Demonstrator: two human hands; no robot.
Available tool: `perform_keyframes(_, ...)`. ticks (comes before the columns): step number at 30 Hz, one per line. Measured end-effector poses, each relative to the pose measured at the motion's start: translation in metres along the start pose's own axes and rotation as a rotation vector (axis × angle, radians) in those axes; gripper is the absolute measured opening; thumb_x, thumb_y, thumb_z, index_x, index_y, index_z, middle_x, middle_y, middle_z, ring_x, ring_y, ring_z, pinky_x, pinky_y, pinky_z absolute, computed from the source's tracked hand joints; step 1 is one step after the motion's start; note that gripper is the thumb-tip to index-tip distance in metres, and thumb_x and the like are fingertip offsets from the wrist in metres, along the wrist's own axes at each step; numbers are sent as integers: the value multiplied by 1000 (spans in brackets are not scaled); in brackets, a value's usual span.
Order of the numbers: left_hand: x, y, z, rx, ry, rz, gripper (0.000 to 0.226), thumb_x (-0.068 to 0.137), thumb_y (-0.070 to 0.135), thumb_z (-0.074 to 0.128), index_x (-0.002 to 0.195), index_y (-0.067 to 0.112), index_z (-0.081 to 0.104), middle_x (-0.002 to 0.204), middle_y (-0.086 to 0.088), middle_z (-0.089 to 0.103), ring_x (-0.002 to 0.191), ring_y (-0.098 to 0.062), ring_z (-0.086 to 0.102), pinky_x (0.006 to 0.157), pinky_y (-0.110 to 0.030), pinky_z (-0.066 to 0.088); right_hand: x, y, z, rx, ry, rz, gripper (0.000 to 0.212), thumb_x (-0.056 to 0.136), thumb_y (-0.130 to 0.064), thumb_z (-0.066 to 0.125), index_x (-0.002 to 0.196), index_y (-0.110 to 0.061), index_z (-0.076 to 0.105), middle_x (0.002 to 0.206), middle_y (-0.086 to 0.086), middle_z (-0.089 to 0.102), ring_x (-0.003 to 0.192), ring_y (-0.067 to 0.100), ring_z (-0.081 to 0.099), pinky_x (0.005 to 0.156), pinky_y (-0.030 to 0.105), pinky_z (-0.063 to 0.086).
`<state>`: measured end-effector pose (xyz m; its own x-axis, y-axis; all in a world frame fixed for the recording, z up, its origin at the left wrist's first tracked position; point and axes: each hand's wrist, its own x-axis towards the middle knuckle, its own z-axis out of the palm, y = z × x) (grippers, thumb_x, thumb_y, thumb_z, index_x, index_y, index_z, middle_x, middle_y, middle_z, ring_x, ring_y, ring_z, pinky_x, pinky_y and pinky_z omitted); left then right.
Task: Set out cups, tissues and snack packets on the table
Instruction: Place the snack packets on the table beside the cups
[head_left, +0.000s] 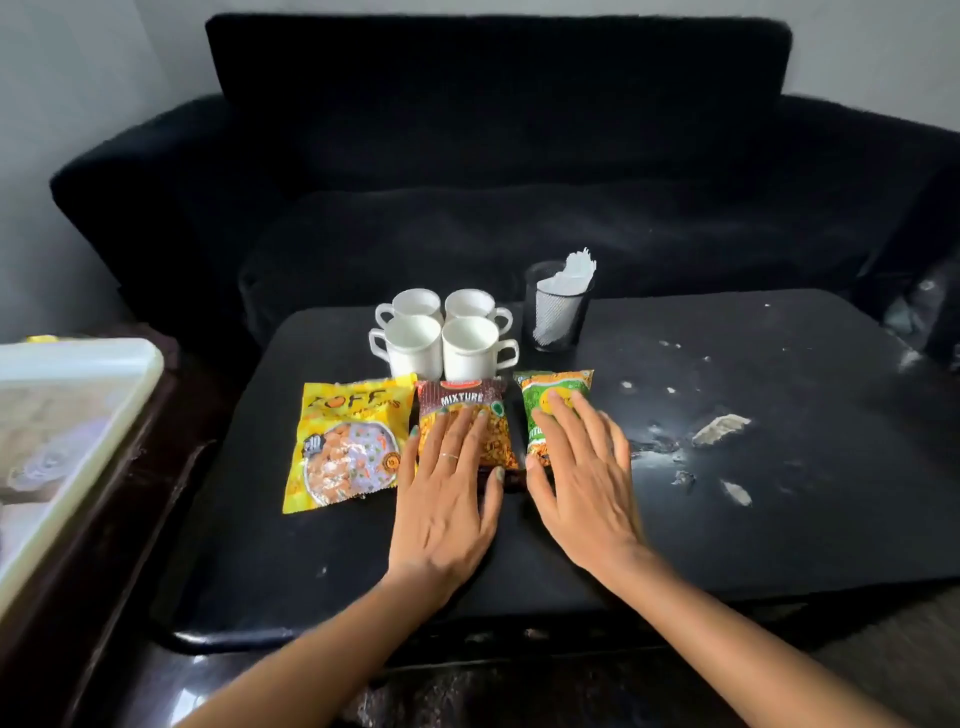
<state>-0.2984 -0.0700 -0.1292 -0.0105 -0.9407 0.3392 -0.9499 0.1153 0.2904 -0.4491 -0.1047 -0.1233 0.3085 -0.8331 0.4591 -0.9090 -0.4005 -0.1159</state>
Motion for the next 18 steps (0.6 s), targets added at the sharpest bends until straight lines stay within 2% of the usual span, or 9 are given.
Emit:
perform_keyframes(4,-1,-4,6,-16,-17,8,64,95,49,23,152,25,10,159,8,6,146,-10,-7,119,-35,-6,-1,5,10,10,-8,-70,54,94,-37,38,139,-9,43,152,8,34,143,27,24,117,43,15)
perform_keyframes(7,-1,-7,13,-26,-52,3,67,94,51,30,152,23,12,160,6,8,148,-13,-2,119,-38,-1,-1,7,17,9,-7,-106,58,94,-40,40,143,-9,37,154,9,28,146,27,16,119,42,11)
perform_keyframes(18,3,-3,13,12,-187,-38,74,89,45,45,152,17,18,160,2,12,148,-21,7,120,-37,0,-3,8,19,-33,-183,-55,67,94,-45,39,147,-7,26,157,14,16,146,32,9,118,51,4)
